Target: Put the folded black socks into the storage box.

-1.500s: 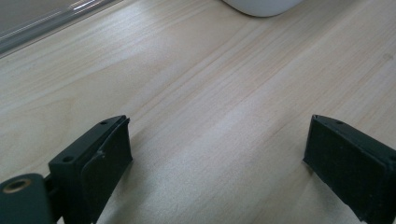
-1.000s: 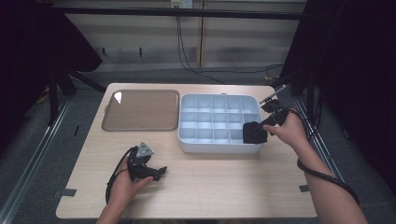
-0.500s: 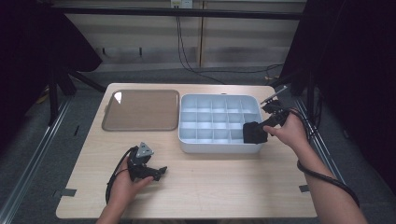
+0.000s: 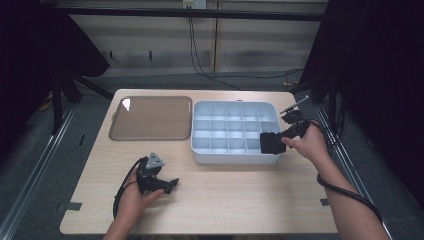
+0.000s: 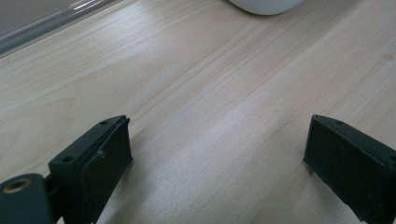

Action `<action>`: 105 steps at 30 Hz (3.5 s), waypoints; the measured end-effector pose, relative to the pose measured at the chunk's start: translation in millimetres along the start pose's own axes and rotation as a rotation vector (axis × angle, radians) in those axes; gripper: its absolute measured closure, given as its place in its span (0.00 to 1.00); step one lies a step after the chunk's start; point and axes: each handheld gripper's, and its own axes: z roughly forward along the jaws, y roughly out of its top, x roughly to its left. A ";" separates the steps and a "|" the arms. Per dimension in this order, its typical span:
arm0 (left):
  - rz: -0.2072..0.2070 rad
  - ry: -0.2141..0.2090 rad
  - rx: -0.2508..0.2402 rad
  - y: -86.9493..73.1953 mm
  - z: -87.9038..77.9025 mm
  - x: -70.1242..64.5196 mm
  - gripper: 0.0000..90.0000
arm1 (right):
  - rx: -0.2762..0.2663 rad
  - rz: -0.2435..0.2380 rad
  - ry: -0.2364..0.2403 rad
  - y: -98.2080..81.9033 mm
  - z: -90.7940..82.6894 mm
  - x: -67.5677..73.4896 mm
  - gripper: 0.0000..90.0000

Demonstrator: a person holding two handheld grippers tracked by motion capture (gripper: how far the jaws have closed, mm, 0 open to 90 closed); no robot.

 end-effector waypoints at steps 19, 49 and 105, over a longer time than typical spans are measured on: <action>-0.002 0.000 0.001 -0.1 -0.1 -0.1 0.07 | 0.028 -0.035 -0.020 9.5 -12.1 6.8 0.31; -0.011 0.001 -0.010 -0.1 0.7 -0.7 0.07 | 0.112 -0.096 0.017 25.9 -38.7 18.1 0.51; -0.011 0.000 -0.006 0.0 0.5 -0.6 0.07 | 0.224 -0.208 0.025 45.2 -52.4 39.6 1.00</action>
